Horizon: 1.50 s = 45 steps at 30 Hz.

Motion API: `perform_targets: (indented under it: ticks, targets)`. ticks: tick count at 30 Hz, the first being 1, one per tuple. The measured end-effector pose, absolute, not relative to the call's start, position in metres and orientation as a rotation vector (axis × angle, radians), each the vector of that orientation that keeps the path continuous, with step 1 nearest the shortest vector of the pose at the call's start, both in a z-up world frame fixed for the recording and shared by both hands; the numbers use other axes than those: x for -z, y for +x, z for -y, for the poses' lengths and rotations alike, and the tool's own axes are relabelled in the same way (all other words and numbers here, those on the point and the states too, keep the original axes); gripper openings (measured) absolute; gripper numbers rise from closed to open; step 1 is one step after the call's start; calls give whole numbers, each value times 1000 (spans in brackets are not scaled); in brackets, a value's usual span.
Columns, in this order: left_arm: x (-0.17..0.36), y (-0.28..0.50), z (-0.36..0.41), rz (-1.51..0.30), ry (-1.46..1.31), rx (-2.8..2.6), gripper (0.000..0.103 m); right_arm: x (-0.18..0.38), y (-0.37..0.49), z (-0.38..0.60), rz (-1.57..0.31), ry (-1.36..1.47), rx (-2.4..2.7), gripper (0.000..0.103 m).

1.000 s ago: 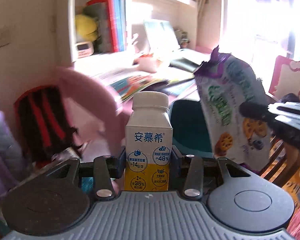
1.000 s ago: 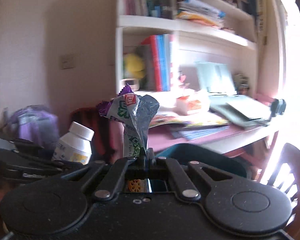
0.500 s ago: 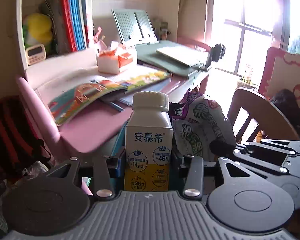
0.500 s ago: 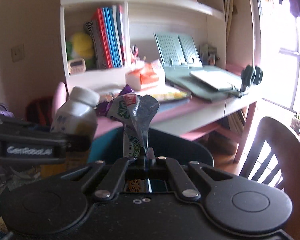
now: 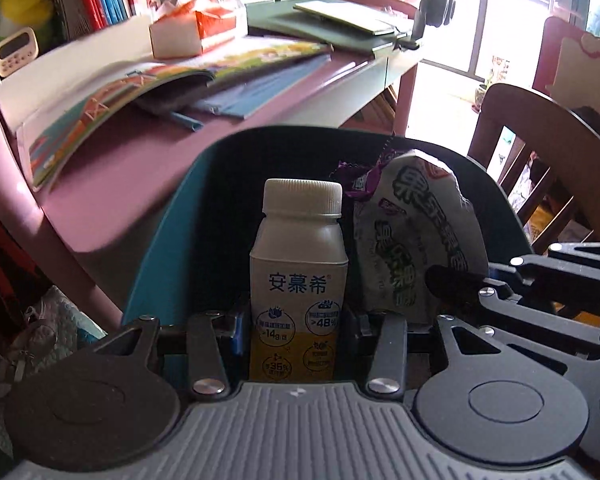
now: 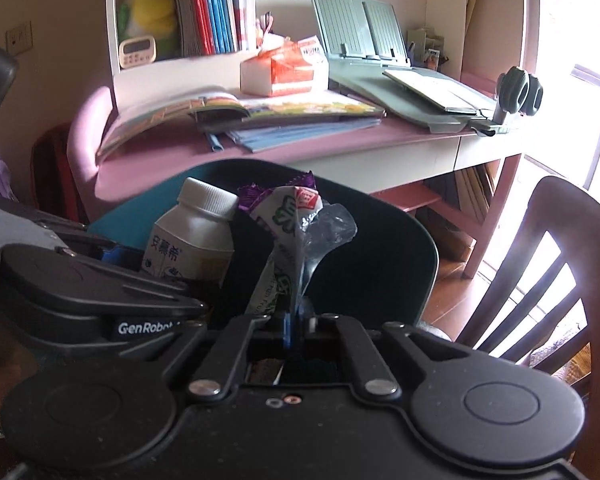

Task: Collect trash
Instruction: 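Open both tools to drop the bottle and wrapper into the bin, then move both open tools back down to the trash pile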

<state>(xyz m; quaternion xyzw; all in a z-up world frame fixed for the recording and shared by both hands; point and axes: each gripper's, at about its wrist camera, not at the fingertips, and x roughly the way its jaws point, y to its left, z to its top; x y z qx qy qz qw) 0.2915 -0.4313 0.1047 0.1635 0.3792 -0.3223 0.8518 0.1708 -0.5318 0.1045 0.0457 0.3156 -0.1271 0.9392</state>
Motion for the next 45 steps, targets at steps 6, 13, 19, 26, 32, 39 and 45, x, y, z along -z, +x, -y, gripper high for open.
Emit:
perform_targets:
  ticks: [6,13,19,26,32,39,45]
  targets:
    - [-98,294,428,-805,364,664,45,-101,171,532,-657,75,259,21]
    - [-108,284,423,-767,357,678,52,-106,161,537,-648,91,270,29]
    - [-129,275,403,-736,284,692,61,-127,142,534,-583,94,277,44]
    - [-159,250,368,-685,249,692,64,-151,119,509,-525,71,231,49]
    - [-182,226,316,-640,220,639,73,-172,101,469,-477,34,150,54]
    - [-190,205,237,-621,183,550,73,-181,93,399,-462,-11,-4,58]
    - [-177,197,162,-628,154,444,74,-168,103,333,-483,-37,-146,59]
